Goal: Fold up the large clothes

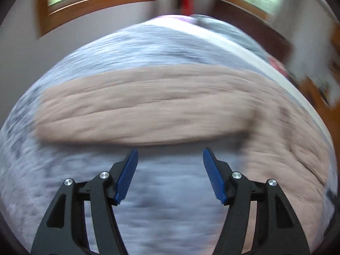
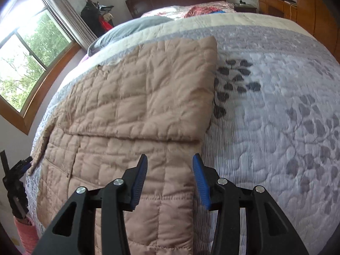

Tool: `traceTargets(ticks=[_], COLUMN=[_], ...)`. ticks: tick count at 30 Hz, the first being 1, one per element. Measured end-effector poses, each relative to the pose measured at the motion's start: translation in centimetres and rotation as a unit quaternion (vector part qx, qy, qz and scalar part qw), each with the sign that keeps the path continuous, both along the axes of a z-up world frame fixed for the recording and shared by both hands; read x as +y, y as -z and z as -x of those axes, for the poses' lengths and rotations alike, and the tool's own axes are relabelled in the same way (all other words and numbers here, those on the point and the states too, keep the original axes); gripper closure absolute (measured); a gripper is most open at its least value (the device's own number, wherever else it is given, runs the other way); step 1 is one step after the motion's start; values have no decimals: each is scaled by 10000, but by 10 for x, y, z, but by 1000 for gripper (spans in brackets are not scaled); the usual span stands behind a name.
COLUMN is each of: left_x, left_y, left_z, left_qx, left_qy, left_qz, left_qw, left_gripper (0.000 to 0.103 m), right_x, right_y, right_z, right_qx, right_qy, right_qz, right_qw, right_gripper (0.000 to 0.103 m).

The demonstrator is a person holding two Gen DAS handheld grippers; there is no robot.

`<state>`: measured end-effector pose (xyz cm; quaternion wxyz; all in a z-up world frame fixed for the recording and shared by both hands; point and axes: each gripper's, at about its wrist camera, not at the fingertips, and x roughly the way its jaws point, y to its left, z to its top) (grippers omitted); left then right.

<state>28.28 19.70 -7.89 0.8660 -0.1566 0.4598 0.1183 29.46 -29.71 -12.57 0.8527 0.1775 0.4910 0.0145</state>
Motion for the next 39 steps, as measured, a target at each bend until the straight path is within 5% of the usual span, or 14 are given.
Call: traceTargets(ticks=[5,11,16,21,32,34,39], left_x=[98,158,171,179,183,184,170], left_y=[12,27,31,34,40,37,7], left_z=[31,35,23,16,18,20,29], left_qx=[22,-243,-339,-298,-407,-541,-1102], left_qy=[-1253,-1887,-2116,-2383,-2498,-2513,-2350], left_qz=[310,1083,1187,1107,990,1085,965], left_qw=[9916,9757,9695,9644,9624,9603,9609], left_gripper=[41,42,44,68,85,93,96], right_x=[9,15,22,26,30,27,22], right_y=[3,4,10,20,28,25,7], right_z=[2,8,14,13,11,12,30], right_qx=[51,63,98,218,280,233,26], right_qy=[-73,-105,-167,-201,-151,-101,-50], right_qz=[154,218,386,541,637,493,505], right_qw=[9998,9997,9991,9981,9975,9985,9987], right_gripper=[57,57,56,56,56,56,56])
